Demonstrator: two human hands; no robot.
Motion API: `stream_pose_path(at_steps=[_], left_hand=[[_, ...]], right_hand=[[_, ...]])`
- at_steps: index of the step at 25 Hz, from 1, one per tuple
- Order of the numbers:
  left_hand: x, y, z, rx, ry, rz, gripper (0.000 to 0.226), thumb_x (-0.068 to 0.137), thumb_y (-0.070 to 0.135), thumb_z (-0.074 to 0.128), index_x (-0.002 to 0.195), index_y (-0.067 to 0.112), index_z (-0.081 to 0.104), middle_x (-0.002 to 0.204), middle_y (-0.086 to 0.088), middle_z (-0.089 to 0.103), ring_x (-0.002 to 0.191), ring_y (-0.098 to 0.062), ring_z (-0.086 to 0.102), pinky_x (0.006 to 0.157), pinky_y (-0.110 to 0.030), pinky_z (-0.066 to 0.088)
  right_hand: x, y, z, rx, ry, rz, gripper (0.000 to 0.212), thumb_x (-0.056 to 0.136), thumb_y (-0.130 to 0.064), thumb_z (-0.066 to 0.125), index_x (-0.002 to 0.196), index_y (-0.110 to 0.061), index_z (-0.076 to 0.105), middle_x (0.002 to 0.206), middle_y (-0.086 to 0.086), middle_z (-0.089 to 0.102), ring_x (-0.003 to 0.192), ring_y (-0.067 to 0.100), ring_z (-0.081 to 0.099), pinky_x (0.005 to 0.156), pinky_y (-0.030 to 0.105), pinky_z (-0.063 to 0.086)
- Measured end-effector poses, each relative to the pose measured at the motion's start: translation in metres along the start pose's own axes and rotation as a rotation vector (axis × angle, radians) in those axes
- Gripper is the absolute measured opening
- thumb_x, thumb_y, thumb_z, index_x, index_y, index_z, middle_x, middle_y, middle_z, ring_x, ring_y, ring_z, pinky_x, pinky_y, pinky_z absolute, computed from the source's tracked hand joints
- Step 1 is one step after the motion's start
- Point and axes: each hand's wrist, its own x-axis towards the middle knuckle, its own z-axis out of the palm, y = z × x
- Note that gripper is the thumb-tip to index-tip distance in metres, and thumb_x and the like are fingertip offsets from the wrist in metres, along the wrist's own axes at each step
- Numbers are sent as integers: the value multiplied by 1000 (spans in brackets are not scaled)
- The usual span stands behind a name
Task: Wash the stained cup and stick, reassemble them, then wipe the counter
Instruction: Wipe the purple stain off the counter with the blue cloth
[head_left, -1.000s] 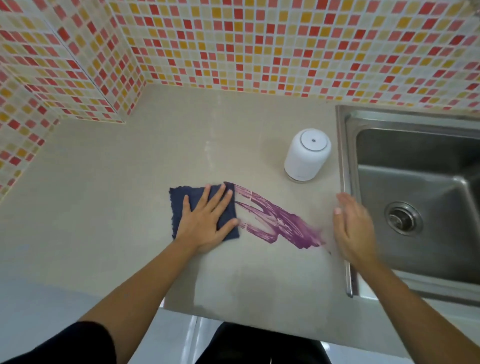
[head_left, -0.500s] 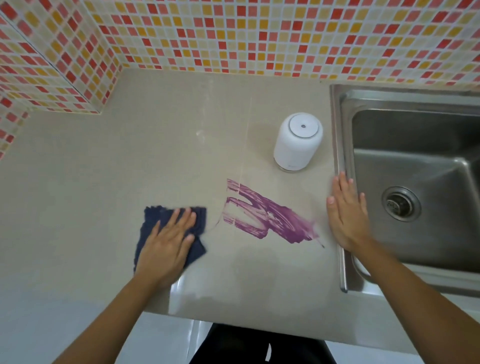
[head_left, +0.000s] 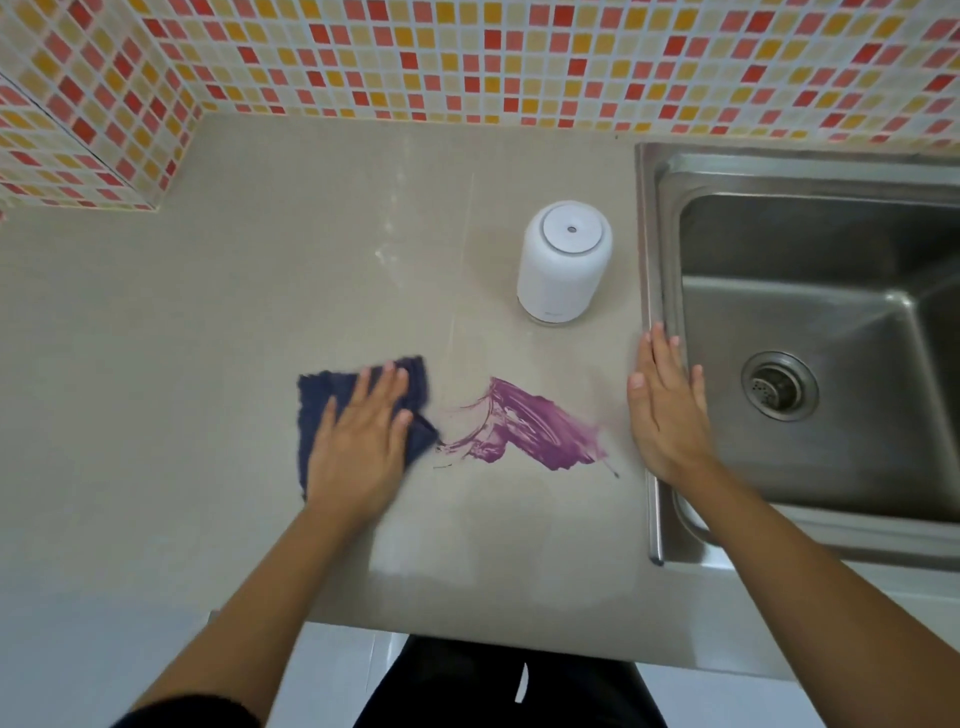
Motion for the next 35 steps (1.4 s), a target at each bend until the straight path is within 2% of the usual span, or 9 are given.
stream_pose_path(at_steps=[3, 8, 12, 15, 21, 23, 27, 31, 35], left_hand=[[64, 9, -3, -46, 24, -69, 50, 101, 35, 17, 149, 18, 21, 158, 2, 19, 146, -18, 11, 116, -45, 13], [-1, 30, 9, 31, -56, 355, 61, 98, 46, 6, 145, 18, 32, 150, 3, 34, 142, -13, 20, 113, -40, 22], [4, -65, -13, -2, 87, 5, 52, 100, 37, 17, 143, 13, 36, 150, -7, 37, 141, -20, 25, 110, -49, 22], [74, -56, -19, -50, 127, -284, 47, 102, 27, 24, 146, 11, 29, 154, -9, 28, 144, -26, 19, 113, -51, 19], [-50, -34, 2, -41, -110, 348, 57, 99, 46, 8, 146, 21, 29, 151, 2, 33, 144, -6, 12, 113, -34, 14], [-89, -70, -4, 0, -13, 197, 53, 100, 43, 10, 147, 24, 26, 151, 4, 28, 144, -5, 8, 113, -42, 19], [-46, -18, 2, -42, 75, -501, 53, 99, 30, 16, 148, 10, 20, 157, -8, 20, 146, -25, 13, 115, -50, 16], [-60, 92, 28, -174, 79, -423, 66, 93, 42, 0, 149, 12, 16, 158, -4, 17, 146, -20, 8, 116, -40, 10], [-93, 69, 23, -169, 68, -485, 67, 92, 41, 0, 149, 8, 15, 158, -6, 16, 146, -18, 7, 116, -40, 10]], right_hand=[[0, 1, 1, 23, 11, 3, 75, 85, -56, -1, 149, -17, 7, 157, -8, -3, 138, 0, -12, 111, 32, -12], [-1, 1, 0, 27, 11, -3, 76, 84, -56, -2, 149, -17, 7, 157, -7, -3, 138, 0, -12, 112, 33, -12], [-1, -1, 0, 27, 19, 0, 77, 84, -56, -1, 149, -16, 8, 157, -7, -2, 138, 1, -11, 112, 32, -12], [-1, 0, 0, 35, 23, -7, 77, 84, -57, -1, 149, -15, 8, 157, -5, -2, 138, 1, -11, 112, 30, -12], [-1, 1, 0, 23, 21, -25, 78, 85, -56, -1, 149, -13, 8, 158, -2, -3, 141, 7, -9, 113, 31, -9], [0, 0, 1, 19, 27, -19, 78, 85, -56, 0, 149, -12, 8, 158, -2, -2, 143, 10, -8, 112, 31, -10], [0, -1, 3, 10, 37, -12, 77, 85, -56, 0, 149, -12, 8, 158, -1, -1, 144, 12, -7, 113, 32, -10], [-1, -1, 3, 20, 32, -20, 77, 85, -55, -1, 149, -12, 7, 158, 0, -2, 144, 13, -8, 113, 32, -10], [-1, 0, 1, 27, 24, -18, 78, 85, -55, -1, 149, -11, 8, 158, 0, -2, 144, 13, -8, 113, 32, -9]])
